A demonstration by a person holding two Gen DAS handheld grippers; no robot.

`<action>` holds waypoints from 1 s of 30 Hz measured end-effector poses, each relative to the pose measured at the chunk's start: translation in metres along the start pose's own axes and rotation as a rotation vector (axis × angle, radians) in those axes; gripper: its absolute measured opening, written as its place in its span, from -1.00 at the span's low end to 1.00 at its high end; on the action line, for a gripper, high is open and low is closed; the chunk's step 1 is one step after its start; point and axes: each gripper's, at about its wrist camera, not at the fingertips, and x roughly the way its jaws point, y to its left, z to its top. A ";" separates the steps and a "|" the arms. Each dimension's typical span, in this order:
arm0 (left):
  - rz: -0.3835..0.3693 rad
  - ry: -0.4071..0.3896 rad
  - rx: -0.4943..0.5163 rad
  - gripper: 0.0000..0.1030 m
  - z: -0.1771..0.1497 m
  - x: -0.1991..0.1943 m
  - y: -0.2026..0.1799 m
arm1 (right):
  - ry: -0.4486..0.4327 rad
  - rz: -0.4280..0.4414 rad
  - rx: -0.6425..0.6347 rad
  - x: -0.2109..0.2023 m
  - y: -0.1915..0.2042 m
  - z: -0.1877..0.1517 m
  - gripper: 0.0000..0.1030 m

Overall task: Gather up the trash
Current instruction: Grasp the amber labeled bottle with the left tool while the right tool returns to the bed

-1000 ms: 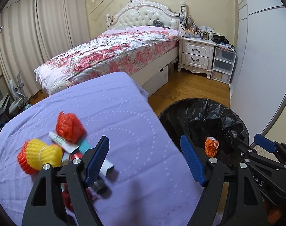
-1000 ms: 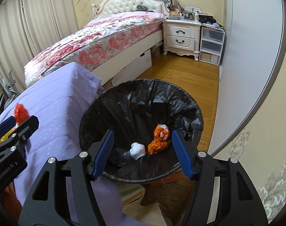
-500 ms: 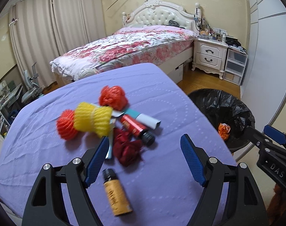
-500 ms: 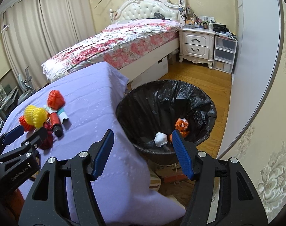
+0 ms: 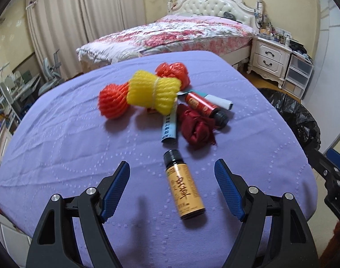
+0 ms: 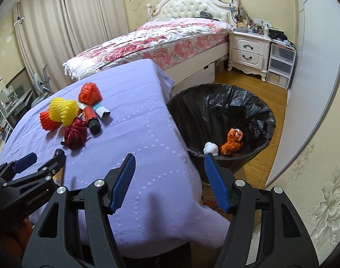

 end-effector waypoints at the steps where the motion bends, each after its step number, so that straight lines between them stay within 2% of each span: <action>1: -0.007 0.009 -0.012 0.47 -0.001 0.001 0.003 | 0.000 0.004 -0.004 0.000 0.002 -0.001 0.22; 5: -0.025 0.038 -0.021 0.46 -0.004 0.006 0.007 | 0.000 0.011 -0.012 0.002 0.008 -0.001 0.22; 7: -0.031 0.050 -0.020 0.38 -0.007 0.008 0.007 | 0.002 0.012 -0.014 0.003 0.010 -0.001 0.22; 9: -0.043 0.069 -0.027 0.18 -0.009 0.012 0.009 | 0.005 0.014 -0.016 0.004 0.011 -0.001 0.22; 13: -0.057 0.080 -0.046 -0.06 -0.012 0.014 0.014 | 0.013 0.016 -0.025 0.008 0.016 0.000 0.22; 15: -0.063 0.075 -0.048 -0.34 -0.012 0.013 0.016 | 0.015 0.017 -0.030 0.010 0.018 0.000 0.22; 17: -0.083 0.071 -0.050 -0.52 -0.012 0.013 0.018 | 0.017 0.022 -0.037 0.011 0.022 0.000 0.22; 24: -0.097 0.060 -0.071 -0.52 -0.007 0.014 0.032 | 0.015 0.056 -0.083 0.014 0.043 0.004 0.22; 30: -0.036 -0.007 -0.051 -0.52 -0.007 0.005 0.048 | 0.017 0.098 -0.130 0.020 0.069 0.013 0.22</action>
